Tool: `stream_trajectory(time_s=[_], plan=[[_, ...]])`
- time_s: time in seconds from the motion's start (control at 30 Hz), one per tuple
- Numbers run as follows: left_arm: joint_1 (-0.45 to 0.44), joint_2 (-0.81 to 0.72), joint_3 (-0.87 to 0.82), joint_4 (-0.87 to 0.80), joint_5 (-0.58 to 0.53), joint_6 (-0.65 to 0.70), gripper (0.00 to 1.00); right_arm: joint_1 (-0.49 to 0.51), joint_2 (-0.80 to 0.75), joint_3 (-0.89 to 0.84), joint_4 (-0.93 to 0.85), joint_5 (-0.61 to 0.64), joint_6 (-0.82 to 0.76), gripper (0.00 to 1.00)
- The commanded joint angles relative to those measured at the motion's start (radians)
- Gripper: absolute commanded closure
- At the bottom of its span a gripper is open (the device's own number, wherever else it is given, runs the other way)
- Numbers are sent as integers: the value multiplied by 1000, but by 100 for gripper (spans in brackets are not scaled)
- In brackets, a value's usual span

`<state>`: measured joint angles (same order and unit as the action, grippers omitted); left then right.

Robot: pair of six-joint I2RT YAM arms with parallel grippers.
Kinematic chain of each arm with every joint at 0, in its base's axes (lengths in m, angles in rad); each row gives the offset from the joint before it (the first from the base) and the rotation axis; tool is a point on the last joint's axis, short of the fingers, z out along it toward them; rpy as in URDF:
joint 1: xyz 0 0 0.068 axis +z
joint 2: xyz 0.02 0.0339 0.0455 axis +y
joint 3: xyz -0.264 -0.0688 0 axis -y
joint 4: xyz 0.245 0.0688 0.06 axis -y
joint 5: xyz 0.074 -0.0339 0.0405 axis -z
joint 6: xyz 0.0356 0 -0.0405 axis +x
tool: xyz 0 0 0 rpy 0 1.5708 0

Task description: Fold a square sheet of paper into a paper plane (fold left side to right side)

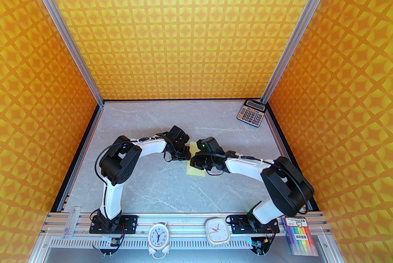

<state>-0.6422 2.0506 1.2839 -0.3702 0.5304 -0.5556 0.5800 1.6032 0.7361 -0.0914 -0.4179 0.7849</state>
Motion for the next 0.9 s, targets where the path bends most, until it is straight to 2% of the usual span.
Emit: stream_trajectory(time_s=[0.0,0.47,0.5,0.6,0.73,0.8,0.87], plan=[[-4,18,-14,-26,-26,14,100,-7,42,32,-27,-3,-42,99],[-4,11,-5,-38,-27,18,100,-8,110,-46,39,-1,-13,100],[-2,4,-2,-43,-26,21,98,-8,110,-49,42,0,-12,100],[14,-49,4,-57,-30,17,74,-9,107,-54,39,2,-9,100],[31,-149,6,-91,-49,13,59,-8,108,-56,37,-4,-10,100],[31,-196,-20,-84,-50,-7,58,-9,106,-54,36,-4,-10,100],[27,-240,-68,-63,-50,-40,62,-8,104,-56,36,-3,-10,100]])
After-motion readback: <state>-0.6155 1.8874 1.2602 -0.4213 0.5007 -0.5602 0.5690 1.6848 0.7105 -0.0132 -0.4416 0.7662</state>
